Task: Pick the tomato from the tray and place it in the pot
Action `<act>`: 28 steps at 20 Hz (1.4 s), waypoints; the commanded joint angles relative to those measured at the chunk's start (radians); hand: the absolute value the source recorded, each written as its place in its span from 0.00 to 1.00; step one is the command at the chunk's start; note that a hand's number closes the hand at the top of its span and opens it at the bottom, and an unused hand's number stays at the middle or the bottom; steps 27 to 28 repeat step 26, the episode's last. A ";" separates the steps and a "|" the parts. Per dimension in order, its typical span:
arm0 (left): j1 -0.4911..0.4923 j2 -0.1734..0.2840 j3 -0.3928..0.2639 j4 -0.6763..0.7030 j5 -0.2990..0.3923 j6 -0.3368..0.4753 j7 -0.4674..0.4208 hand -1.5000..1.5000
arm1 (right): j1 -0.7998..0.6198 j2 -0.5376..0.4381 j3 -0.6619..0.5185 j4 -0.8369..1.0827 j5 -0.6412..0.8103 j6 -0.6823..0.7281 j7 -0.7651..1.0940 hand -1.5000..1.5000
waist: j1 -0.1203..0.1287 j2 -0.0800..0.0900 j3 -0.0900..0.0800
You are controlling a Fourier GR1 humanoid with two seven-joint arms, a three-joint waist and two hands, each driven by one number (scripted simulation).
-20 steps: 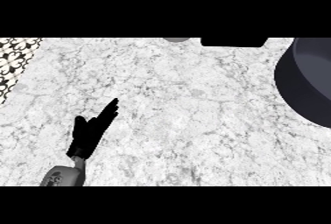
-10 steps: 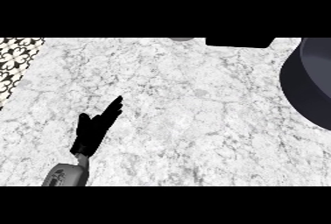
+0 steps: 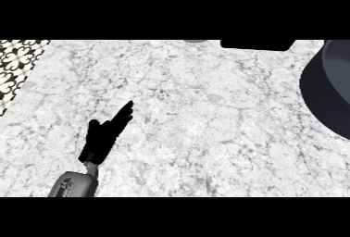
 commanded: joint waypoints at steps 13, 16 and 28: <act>0.015 0.034 0.052 0.021 0.034 -0.035 -0.037 0.50 | -0.117 0.063 -0.396 -0.011 -0.356 -0.255 -0.176 0.00 | -0.030 -0.001 0.004; 0.005 0.012 0.038 0.018 0.012 -0.004 -0.023 0.50 | -0.105 0.024 -0.476 0.000 -0.422 -0.330 -0.205 0.00 | -0.034 0.000 0.004; 0.051 0.029 0.049 -0.003 0.010 -0.011 -0.035 0.50 | 0.070 -0.137 -0.694 0.004 -0.615 -0.247 -0.433 0.00 | -0.059 -0.014 0.002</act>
